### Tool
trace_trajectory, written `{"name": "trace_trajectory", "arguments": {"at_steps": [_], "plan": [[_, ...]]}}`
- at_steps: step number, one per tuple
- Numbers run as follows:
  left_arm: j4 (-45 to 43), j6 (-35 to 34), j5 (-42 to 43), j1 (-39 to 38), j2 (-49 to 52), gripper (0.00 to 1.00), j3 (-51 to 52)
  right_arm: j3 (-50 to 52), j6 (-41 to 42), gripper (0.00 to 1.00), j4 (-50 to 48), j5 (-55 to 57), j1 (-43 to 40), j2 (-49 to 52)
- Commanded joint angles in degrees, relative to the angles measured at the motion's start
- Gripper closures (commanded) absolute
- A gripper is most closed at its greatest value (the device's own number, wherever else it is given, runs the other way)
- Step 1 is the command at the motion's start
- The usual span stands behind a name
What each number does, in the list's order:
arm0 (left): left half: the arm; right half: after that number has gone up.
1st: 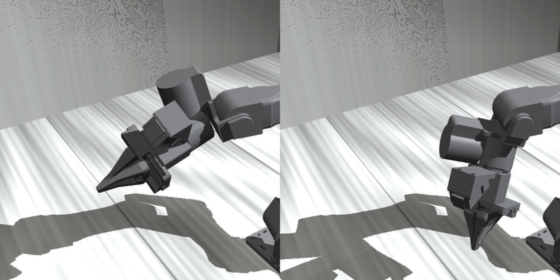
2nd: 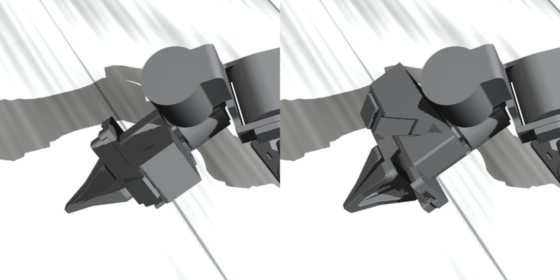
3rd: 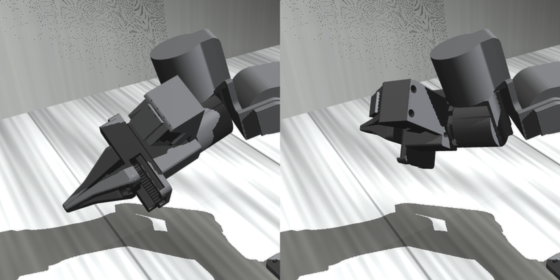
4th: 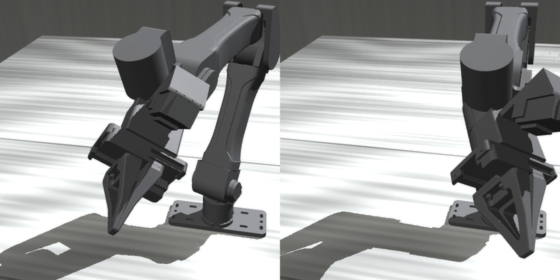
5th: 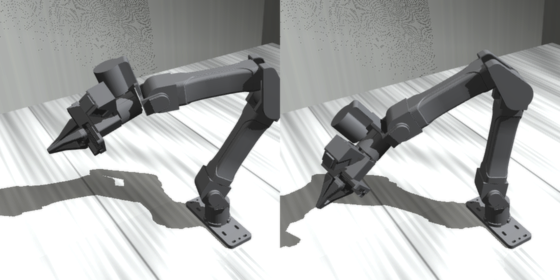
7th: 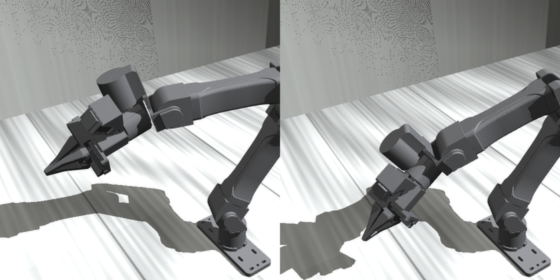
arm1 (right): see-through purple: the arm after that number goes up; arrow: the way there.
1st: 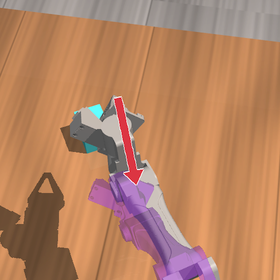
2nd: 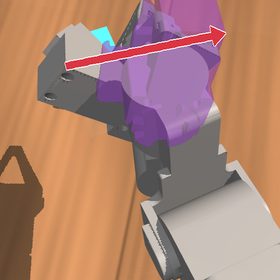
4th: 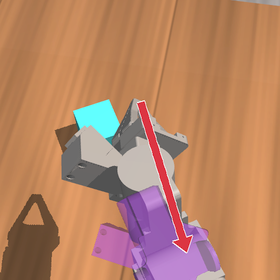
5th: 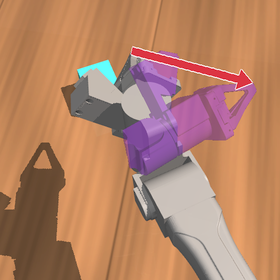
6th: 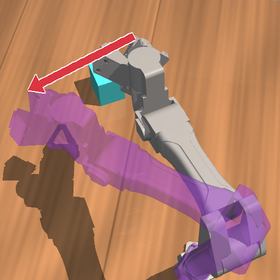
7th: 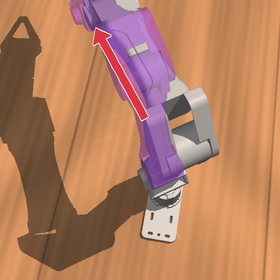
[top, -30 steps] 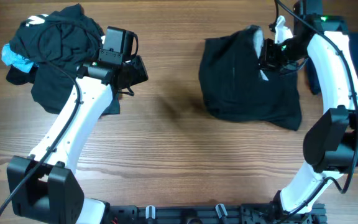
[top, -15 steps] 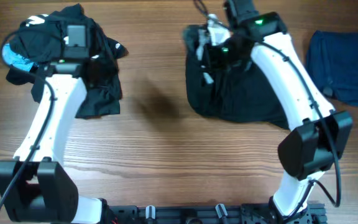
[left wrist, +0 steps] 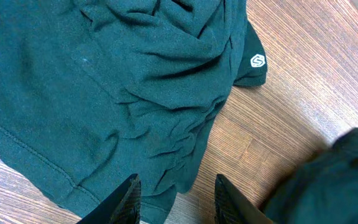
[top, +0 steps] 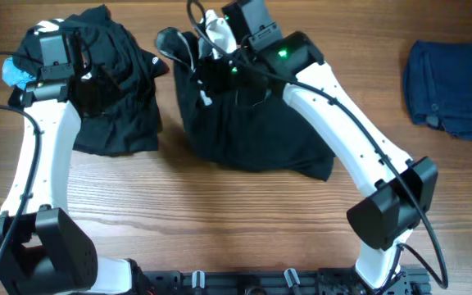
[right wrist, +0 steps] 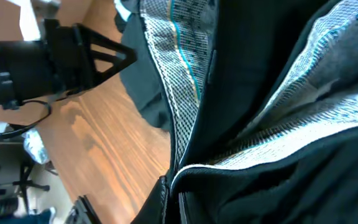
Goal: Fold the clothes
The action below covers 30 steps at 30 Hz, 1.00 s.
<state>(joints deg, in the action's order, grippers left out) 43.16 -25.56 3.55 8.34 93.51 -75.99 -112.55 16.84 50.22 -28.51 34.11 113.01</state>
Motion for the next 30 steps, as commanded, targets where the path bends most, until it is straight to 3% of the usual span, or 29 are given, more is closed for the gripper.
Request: {"name": "trace_trajectory", "arguments": {"at_steps": [1, 13, 17, 24, 26, 28, 29, 30], "plan": [[0.46, 1.42, 0.92, 0.37, -0.96, 0.62, -0.11, -1.62, 4.17, 0.96, 0.92, -1.44, -1.46, -2.21], [0.92, 2.89, 0.90, 0.37, -0.96, 0.62, -0.11, 1.92, 10.51, 0.96, 22.84, 11.61, -21.53, -6.08], [0.94, 2.89, 0.90, 0.35, -0.94, 0.61, -0.11, 10.95, 10.19, 0.96, 23.19, 14.53, -24.41, -6.08], [1.81, 4.17, 0.92, 0.28, -0.94, 0.61, -0.11, 30.77, 14.14, 0.93, 13.88, 17.42, -25.59, -6.08], [2.12, 4.17, 0.94, 0.28, -0.94, 0.61, -0.11, 32.81, 14.82, 0.66, 13.46, 19.50, -26.93, -6.08], [2.14, 4.17, 0.94, 0.13, -0.94, 0.61, -0.11, 32.57, 14.62, 0.18, 13.46, 20.41, -28.98, -6.19], [2.12, 4.17, 0.96, -0.04, -0.94, 0.61, -0.11, 31.47, 13.66, 0.10, 13.53, 18.29, -30.86, -6.23], [2.12, 4.17, 0.94, -0.26, -0.94, 0.61, -0.11, 30.47, 12.31, 0.07, 13.60, 16.33, -32.09, -6.25]]}}
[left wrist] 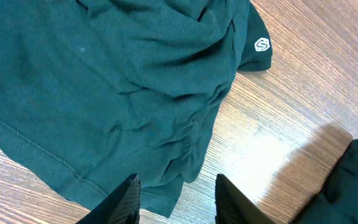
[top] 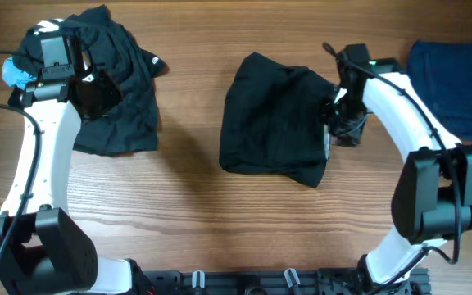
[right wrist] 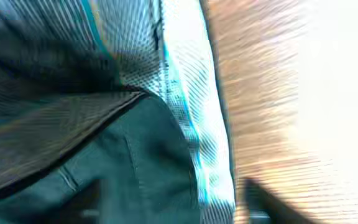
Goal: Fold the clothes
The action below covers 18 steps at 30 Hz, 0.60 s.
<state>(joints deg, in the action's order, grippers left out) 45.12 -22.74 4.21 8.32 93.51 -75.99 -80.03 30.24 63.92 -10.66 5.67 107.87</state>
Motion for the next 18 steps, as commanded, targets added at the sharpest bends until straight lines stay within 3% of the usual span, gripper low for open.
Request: {"name": "trace_trajectory", "arguments": {"at_steps": [1, 3, 5, 6, 7, 9, 12, 18], "plan": [[0.15, 1.36, 0.31, -0.57, -0.94, 0.61, -0.11, -3.72, -3.39, 0.07, 0.04, -4.37, -5.20, -1.18], [0.13, 1.38, 0.72, -1.75, -0.94, 0.62, -0.11, -8.00, -8.50, 0.10, 0.20, -9.75, -7.48, -1.44], [-0.59, 1.62, 1.46, -4.15, -0.94, 0.62, -0.11, -12.98, -14.32, 0.22, 0.22, -13.73, -8.22, -1.62], [-1.49, 2.03, 2.10, -5.88, -0.94, 0.63, -0.11, -14.95, -15.98, 0.36, 0.11, -14.05, -8.04, -1.62], [-3.15, 3.06, 3.08, -8.44, -0.94, 0.67, -0.11, -16.46, -16.81, 0.65, -0.98, -13.90, -7.34, -1.62], [-5.77, 3.06, 3.08, -12.68, -0.94, 0.78, -0.11, -16.61, -16.76, 0.96, -3.08, -13.75, -6.29, -1.60], [-10.43, 3.04, 3.02, -19.85, -0.46, 0.95, -0.11, -16.59, -16.65, 0.96, -5.95, -13.16, -4.83, -1.25], [-20.61, 2.82, 2.80, -28.98, 5.38, 0.96, -0.11, -15.96, -16.50, 0.96, -10.71, -13.16, -2.40, 1.73]]}}
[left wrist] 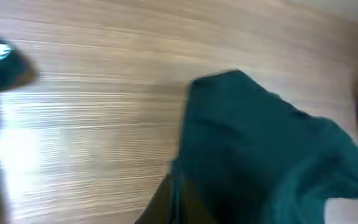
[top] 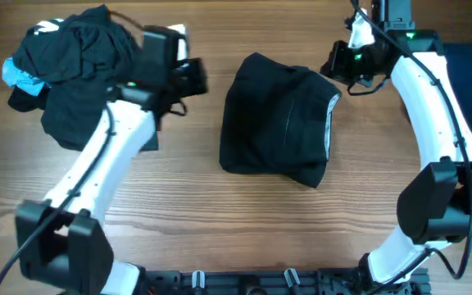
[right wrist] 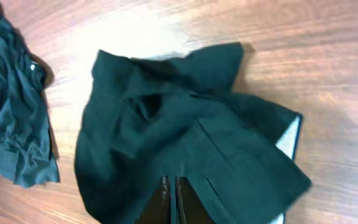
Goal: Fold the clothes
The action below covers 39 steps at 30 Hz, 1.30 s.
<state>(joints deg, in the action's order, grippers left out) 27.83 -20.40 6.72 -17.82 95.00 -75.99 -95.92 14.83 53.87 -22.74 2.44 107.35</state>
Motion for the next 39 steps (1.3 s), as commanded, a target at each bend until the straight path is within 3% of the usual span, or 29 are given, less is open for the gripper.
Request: {"name": "trace_trajectory", "arguments": {"at_steps": [1, 10, 17, 27, 29, 31, 33, 35, 37, 39], "plan": [[-6.21, 0.15, 0.31, -3.93, 5.51, 0.96, -0.11, -0.07, -1.07, 0.96, -0.74, -1.07, 1.03, 3.43], [-29.35, 0.04, 0.28, -11.43, 17.92, 0.96, -0.11, -0.07, 0.87, 0.96, -0.92, 2.25, 1.14, 10.60], [-30.27, -3.26, -0.39, -12.33, 25.81, 0.96, -0.11, 0.90, 3.61, 0.96, -0.63, 6.93, 0.92, 15.98], [-29.79, -3.17, -9.33, -12.22, 26.86, 0.96, -0.11, 0.90, 1.95, 0.93, -2.71, 9.27, -4.96, 19.63], [-29.09, -3.19, -9.40, -11.89, 26.86, 0.96, -0.11, 0.87, 1.57, 0.84, -2.08, 9.22, -7.23, 19.50], [-28.09, -3.17, -9.40, -11.65, 26.86, 0.96, -0.11, 0.35, 1.49, 0.55, 0.42, 5.38, -10.27, 19.12], [-27.21, -3.17, -9.40, -11.50, 26.86, 0.96, -0.11, 0.13, -0.74, 0.40, 2.80, -0.68, -12.55, 18.49], [-26.01, -3.19, -9.35, -11.13, 26.84, 0.96, -0.11, 0.13, -4.57, 0.17, 7.13, -7.17, -14.67, 17.64], [-24.70, -3.17, -9.35, -11.04, 26.86, 0.96, -0.11, 0.15, -8.09, 0.06, 10.88, -10.82, -15.54, 17.46], [-24.11, -3.17, -9.35, -11.02, 26.86, 0.96, -0.11, 0.35, -9.86, 0.03, 14.03, -10.78, -15.63, 17.46]]}}
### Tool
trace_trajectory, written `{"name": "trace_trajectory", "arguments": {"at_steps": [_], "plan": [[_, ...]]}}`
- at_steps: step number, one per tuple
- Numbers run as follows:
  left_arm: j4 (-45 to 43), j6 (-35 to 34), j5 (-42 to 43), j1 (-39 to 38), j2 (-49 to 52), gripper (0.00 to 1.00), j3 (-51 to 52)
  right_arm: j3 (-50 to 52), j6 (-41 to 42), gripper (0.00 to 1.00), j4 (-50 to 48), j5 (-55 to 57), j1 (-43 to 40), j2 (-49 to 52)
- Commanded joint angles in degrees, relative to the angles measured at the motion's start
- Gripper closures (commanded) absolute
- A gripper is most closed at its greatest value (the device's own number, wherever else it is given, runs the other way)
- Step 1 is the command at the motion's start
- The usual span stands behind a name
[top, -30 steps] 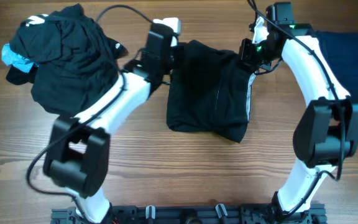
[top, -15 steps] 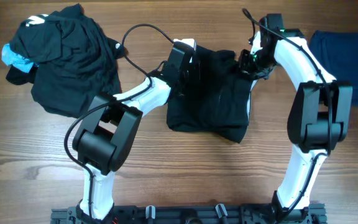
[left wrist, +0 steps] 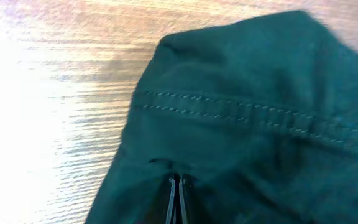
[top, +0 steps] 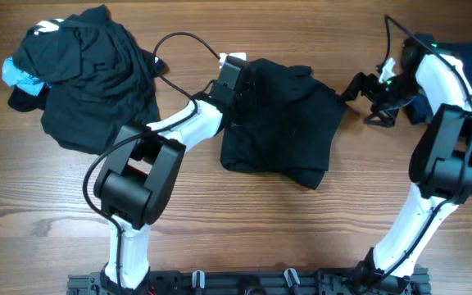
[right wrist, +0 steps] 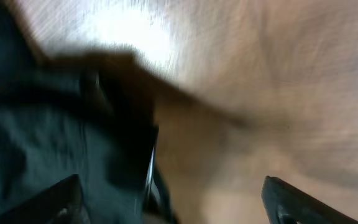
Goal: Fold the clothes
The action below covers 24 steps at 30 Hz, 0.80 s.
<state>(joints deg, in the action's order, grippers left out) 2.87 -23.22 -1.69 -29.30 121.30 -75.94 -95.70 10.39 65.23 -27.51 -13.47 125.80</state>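
A black garment [top: 281,127] lies bunched in the middle of the table. My left gripper [top: 238,80] is at its upper left corner. In the left wrist view the left gripper [left wrist: 176,186] is pressed shut with the garment's stitched fabric [left wrist: 247,118] pinched at the tips. My right gripper [top: 367,88] hovers just off the garment's right edge. Its fingers [right wrist: 61,194] stand wide apart, so the right gripper [right wrist: 173,202] is open, with blurred dark cloth [right wrist: 55,124] under its left side.
A heap of dark clothes [top: 88,74] with a light blue piece [top: 13,72] lies at the back left. A folded navy item [top: 465,41] sits at the back right, partly behind the right arm. Bare wooden table [top: 244,221] runs along the front.
My left gripper has moved right from beside the heap onto the black garment's upper left corner. My right gripper has come lower, to the garment's right edge, and has opened.
My right gripper first held the black garment up beside the heap, with my left gripper open over the heap. Then the garment lay at the centre. After that both grippers were shut and off the cloth. Now the left pinches its corner and the right is open.
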Motion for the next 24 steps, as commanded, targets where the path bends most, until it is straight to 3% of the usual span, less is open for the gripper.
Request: {"name": "trace_trajectory", "arguments": {"at_steps": [1, 7, 13, 16, 18, 19, 21, 23, 24], "plan": [[1.03, -0.35, -0.94, 0.52, 0.55, 0.96, -0.15, 0.33, -6.12, 0.02, 3.54, -6.36, 0.44, -0.98], [2.64, -0.35, -0.96, 0.94, 0.57, 0.96, -0.15, 6.36, -8.07, 0.00, 3.17, -9.01, 3.45, -0.98], [2.99, -0.35, -0.94, 0.98, 0.55, 0.96, -0.15, 17.88, -4.31, 0.02, -9.18, -9.01, 8.76, -0.96], [2.99, -0.35, -0.92, 0.98, 0.55, 0.96, -0.15, 21.92, -2.23, 0.08, -16.39, -8.83, 13.18, -0.96], [3.02, -0.35, -0.74, 0.98, 0.55, 0.96, -0.15, 24.48, 0.98, 0.20, -22.25, -7.85, 17.00, -0.85], [3.19, -0.35, -0.74, 0.98, 0.55, 0.96, -0.15, 25.33, 3.02, 0.32, -24.98, -6.43, 19.26, -0.74], [3.43, -0.35, -0.76, 0.98, 0.55, 0.96, -0.15, 25.73, 6.60, 0.57, -27.17, -2.80, 21.46, -0.74], [3.78, -0.35, -0.76, 0.98, 0.55, 0.96, -0.15, 25.68, 9.05, 0.96, -29.11, -1.42, 22.18, -0.76], [3.85, -0.35, -0.76, 0.98, 0.55, 0.96, -0.15, 25.68, 9.29, 0.96, -29.97, -1.44, 22.05, -0.76]]}}
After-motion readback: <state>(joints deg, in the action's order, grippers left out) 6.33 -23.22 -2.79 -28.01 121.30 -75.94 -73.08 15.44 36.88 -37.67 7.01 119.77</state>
